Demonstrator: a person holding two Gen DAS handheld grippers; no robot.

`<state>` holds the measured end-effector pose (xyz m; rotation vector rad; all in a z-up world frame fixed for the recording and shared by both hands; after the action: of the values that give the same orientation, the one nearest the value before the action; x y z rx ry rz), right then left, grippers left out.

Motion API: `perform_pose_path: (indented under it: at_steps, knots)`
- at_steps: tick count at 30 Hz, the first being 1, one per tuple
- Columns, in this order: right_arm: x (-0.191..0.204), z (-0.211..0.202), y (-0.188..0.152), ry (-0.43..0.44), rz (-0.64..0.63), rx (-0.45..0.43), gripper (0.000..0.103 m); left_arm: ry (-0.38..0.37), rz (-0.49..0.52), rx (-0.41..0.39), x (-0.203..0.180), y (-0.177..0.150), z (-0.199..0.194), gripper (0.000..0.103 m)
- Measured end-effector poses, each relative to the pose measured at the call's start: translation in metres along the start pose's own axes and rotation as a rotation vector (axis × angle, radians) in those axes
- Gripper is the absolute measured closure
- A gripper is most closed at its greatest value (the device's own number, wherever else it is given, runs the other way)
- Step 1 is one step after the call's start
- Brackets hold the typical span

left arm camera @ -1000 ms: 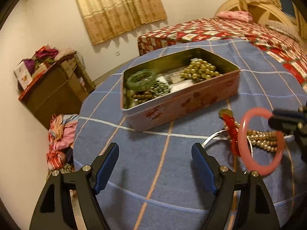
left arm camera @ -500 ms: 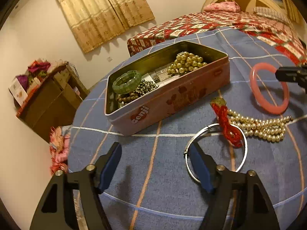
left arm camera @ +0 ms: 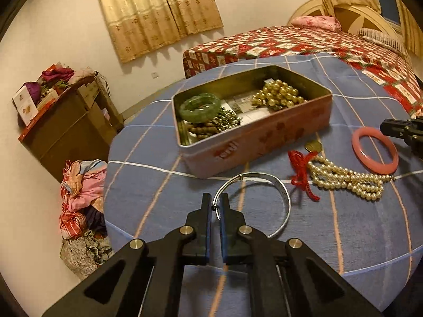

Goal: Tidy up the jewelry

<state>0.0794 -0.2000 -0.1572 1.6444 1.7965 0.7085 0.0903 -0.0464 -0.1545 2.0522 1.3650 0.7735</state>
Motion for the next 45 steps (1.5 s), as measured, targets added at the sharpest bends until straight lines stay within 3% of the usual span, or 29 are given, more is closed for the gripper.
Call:
perform_pose_path:
  at_steps: [2,4,5,6,14,17,27,36,37,38,39,41,45]
  knots:
    - [-0.004,0.000,0.000,-0.002,0.015,0.004,0.092,0.004,-0.007,-0.004,0.002,0.000,-0.001,0.099]
    - [-0.006,-0.001,0.001,-0.010,0.018,0.007,0.078,0.005,-0.006,-0.002,0.003,-0.001,0.000,0.099]
    - [-0.008,-0.002,0.001,-0.007,0.023,0.004,0.065,0.009,-0.008,-0.002,0.003,-0.001,0.001,0.099]
    - [-0.008,-0.002,0.001,-0.006,0.026,0.003,0.063,0.011,-0.009,-0.002,0.004,-0.002,0.002,0.099]
    - [0.009,0.012,-0.002,-0.002,-0.053,0.060,0.065,0.011,-0.037,0.004,0.013,-0.003,0.006,0.099]
    - [0.012,0.009,0.001,0.015,-0.066,0.062,0.091,0.012,-0.043,-0.013,0.015,-0.001,0.002,0.099]
    - [0.020,-0.022,0.018,-0.040,-0.126,-0.071,0.091,0.025,-0.056,-0.115,0.023,0.021,-0.032,0.103]
    - [0.018,-0.027,0.028,-0.035,-0.128,-0.096,0.091,0.007,-0.113,-0.068,0.037,0.018,-0.021,0.102]
    - [0.018,-0.026,0.026,-0.032,-0.126,-0.095,0.091,-0.007,-0.127,-0.052,0.039,0.016,-0.017,0.101]
    - [0.017,-0.026,0.025,-0.030,-0.125,-0.094,0.091,-0.017,-0.136,-0.042,0.039,0.014,-0.014,0.088]
    - [0.017,-0.025,0.024,-0.029,-0.125,-0.093,0.091,-0.029,-0.156,-0.029,0.040,0.012,-0.011,0.057]
    - [0.018,-0.024,0.022,-0.025,-0.125,-0.091,0.091,-0.021,-0.184,-0.068,0.040,0.010,-0.013,0.019]
    - [0.020,-0.022,0.020,-0.021,-0.127,-0.088,0.091,-0.024,-0.178,-0.057,0.032,0.011,-0.009,0.016]
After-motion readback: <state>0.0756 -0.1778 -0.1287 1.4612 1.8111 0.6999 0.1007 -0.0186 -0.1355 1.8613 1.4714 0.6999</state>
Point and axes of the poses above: each gripper's, at about its wrist camera, not at the fingertips, and z roughly the way its jaws point, x to its left, y to its top, the point moved 3 cm from there along z, roughly the way its jaws point, and after that the axes turned 8 degrees about -z, right-handed, at the moved point
